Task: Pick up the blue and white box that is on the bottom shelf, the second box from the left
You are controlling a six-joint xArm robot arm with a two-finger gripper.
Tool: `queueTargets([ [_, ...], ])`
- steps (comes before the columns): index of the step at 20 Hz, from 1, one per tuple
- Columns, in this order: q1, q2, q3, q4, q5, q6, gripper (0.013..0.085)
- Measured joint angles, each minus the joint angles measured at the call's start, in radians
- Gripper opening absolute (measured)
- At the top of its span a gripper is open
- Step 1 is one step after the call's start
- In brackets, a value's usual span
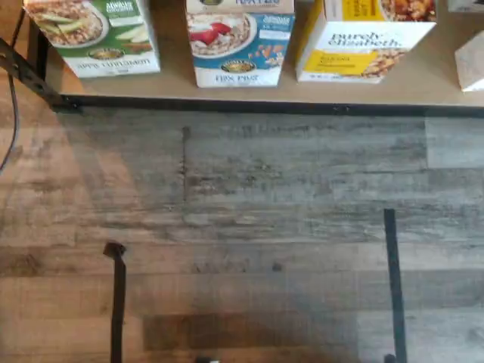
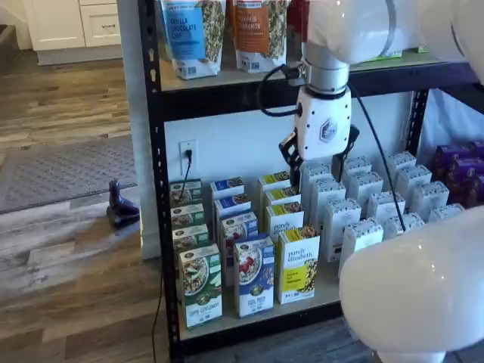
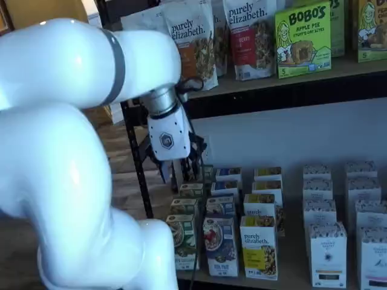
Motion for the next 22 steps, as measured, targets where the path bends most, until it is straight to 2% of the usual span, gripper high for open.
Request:
queueTargets([
  [3,-0.003,0.060,-0.002,0.026,-0.056,-0.011,0.0850],
  [6,-0.018,0.122,-0.004,0.089,-0.125,-0.055,0.0850],
  [8,-0.015,0.172,-0.005,0.106,-0.184,-0.063,0.0850],
  [11,-0.007,0.231,-0.004,0.115,-0.256,-0.064,0.0850],
  [17,0.013,0.352,-0.020,0.087,-0.362,-0.032,0.0850],
  [22,0.022,0.439,-0.031,0.100,-0.444,-0.036,0.0850],
])
